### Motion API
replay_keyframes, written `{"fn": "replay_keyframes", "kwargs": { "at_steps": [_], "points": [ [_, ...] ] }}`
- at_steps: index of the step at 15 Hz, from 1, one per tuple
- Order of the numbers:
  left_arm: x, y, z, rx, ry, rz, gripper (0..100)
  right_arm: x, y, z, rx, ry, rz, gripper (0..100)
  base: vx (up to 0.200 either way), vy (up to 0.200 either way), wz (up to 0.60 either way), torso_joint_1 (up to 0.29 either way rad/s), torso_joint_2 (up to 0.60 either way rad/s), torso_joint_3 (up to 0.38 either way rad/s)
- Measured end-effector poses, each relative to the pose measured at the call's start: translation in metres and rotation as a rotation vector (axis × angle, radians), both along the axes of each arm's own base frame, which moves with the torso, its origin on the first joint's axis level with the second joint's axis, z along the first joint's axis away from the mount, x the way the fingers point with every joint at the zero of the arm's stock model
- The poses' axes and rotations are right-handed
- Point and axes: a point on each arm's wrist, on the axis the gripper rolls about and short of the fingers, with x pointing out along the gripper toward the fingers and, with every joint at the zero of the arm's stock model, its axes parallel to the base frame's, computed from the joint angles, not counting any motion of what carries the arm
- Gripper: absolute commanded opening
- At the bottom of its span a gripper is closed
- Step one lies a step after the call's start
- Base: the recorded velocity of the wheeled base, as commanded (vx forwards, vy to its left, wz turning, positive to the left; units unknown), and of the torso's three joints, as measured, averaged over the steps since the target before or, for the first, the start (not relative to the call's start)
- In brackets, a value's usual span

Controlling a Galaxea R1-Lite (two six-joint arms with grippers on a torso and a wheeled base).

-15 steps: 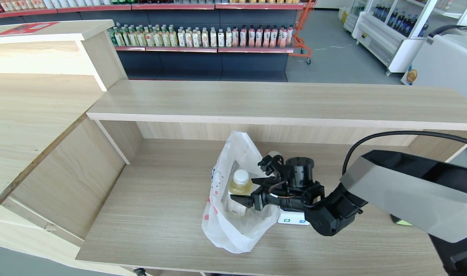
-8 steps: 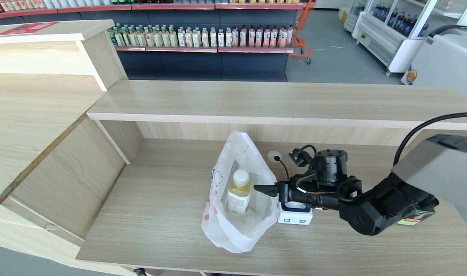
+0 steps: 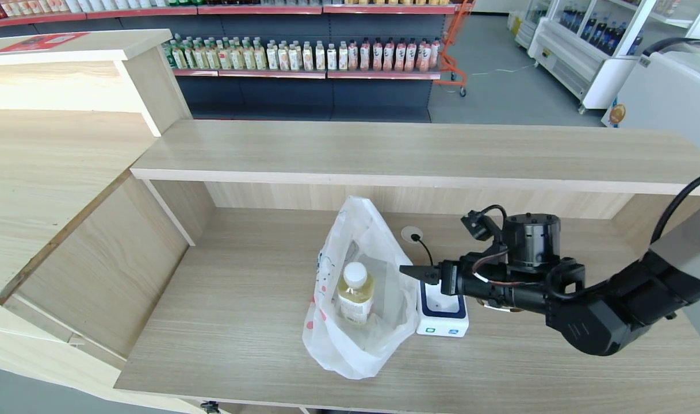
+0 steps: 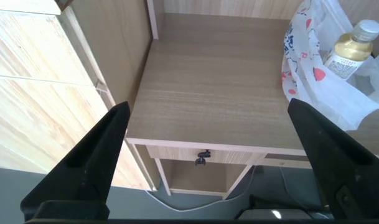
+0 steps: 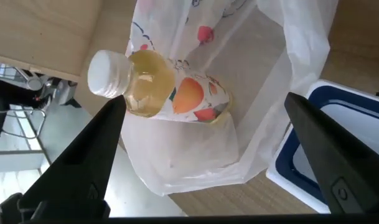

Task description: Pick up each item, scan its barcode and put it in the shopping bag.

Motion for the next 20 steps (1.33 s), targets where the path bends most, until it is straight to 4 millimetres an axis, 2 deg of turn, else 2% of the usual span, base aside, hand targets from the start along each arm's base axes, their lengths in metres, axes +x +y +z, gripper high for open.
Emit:
{"fn": "replay_keyframes", "kwargs": {
  "at_steps": [3,6,8,11,15,18,20],
  "points": [
    [0.0,0.0,0.0,0.0,0.0,0.0,100,-0.03,-0.046,0.015,-0.059,0.088,-0.115,100,0.0,0.0,0.0,0.0,0.0,0.0],
    [0.0,0.0,0.0,0.0,0.0,0.0,100,-0.068,-0.096,0.038,-0.203,0.153,-0.326,100,0.0,0.0,0.0,0.0,0.0,0.0],
    [0.0,0.0,0.0,0.0,0.0,0.0,100,-0.095,-0.116,0.059,-0.248,0.137,-0.447,100,0.0,0.0,0.0,0.0,0.0,0.0],
    [0.0,0.0,0.0,0.0,0.0,0.0,100,-0.14,-0.129,0.078,-0.244,0.096,-0.515,100,0.0,0.0,0.0,0.0,0.0,0.0],
    [0.0,0.0,0.0,0.0,0.0,0.0,100,-0.19,-0.134,0.081,-0.234,0.152,-0.547,100,0.0,0.0,0.0,0.0,0.0,0.0],
    [0.0,0.0,0.0,-0.001,0.0,0.0,100,-0.208,-0.136,0.086,-0.219,0.128,-0.577,100,0.0,0.0,0.0,0.0,0.0,0.0],
    [0.0,0.0,0.0,-0.001,0.0,0.0,100,-0.213,-0.138,0.089,-0.212,0.105,-0.597,100,-0.1,0.0,0.0,0.001,0.0,0.001]
  ]
}}
